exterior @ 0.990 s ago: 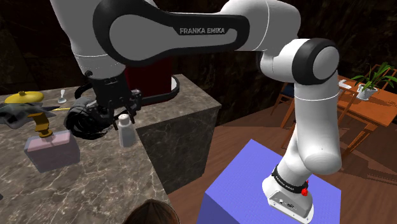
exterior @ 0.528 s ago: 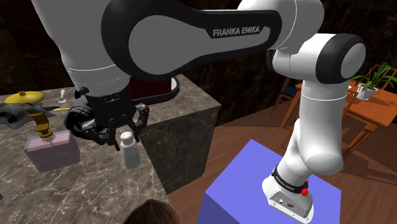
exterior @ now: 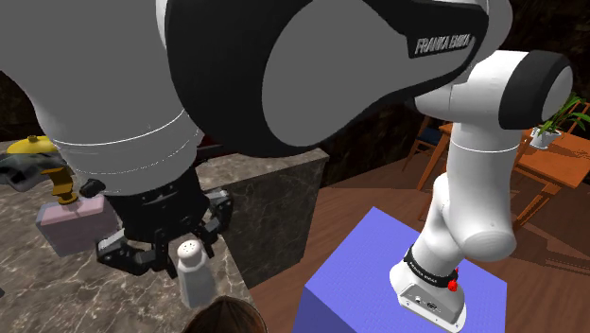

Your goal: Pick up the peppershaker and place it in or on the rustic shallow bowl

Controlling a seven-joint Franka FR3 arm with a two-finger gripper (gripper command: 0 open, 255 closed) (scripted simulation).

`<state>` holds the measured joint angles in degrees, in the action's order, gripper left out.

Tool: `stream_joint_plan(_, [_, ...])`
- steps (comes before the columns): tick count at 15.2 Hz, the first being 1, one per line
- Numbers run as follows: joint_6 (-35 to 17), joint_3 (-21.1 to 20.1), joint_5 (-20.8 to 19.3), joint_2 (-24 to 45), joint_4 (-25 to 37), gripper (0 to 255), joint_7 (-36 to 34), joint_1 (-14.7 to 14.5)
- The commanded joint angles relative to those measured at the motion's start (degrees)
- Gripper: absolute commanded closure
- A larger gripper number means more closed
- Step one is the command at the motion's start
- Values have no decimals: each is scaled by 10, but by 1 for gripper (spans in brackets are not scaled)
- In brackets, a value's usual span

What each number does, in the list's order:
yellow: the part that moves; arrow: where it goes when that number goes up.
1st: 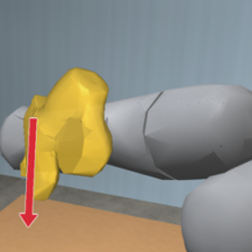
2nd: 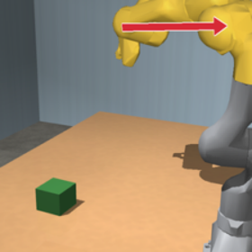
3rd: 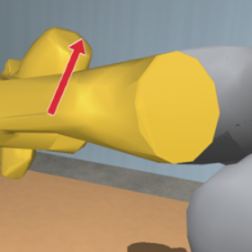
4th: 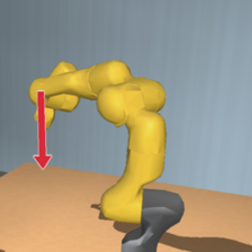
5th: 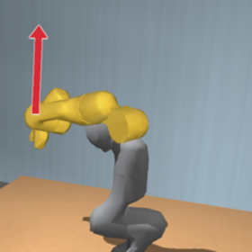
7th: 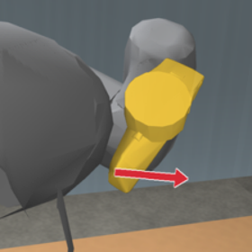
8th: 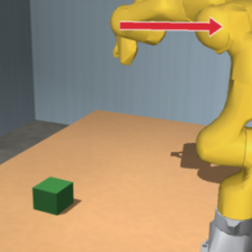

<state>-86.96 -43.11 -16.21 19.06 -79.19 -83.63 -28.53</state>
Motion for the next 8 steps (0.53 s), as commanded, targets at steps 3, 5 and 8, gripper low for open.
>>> stream_joint_plan(3, [0,-10,0,3,-3,255,-39,-27])
stream_joint_plan(5, [-17,-10,1,0,-22,255,-40,-23])
stream_joint_plan(8, [-41,-10,3,-2,-49,255,-41,-18])
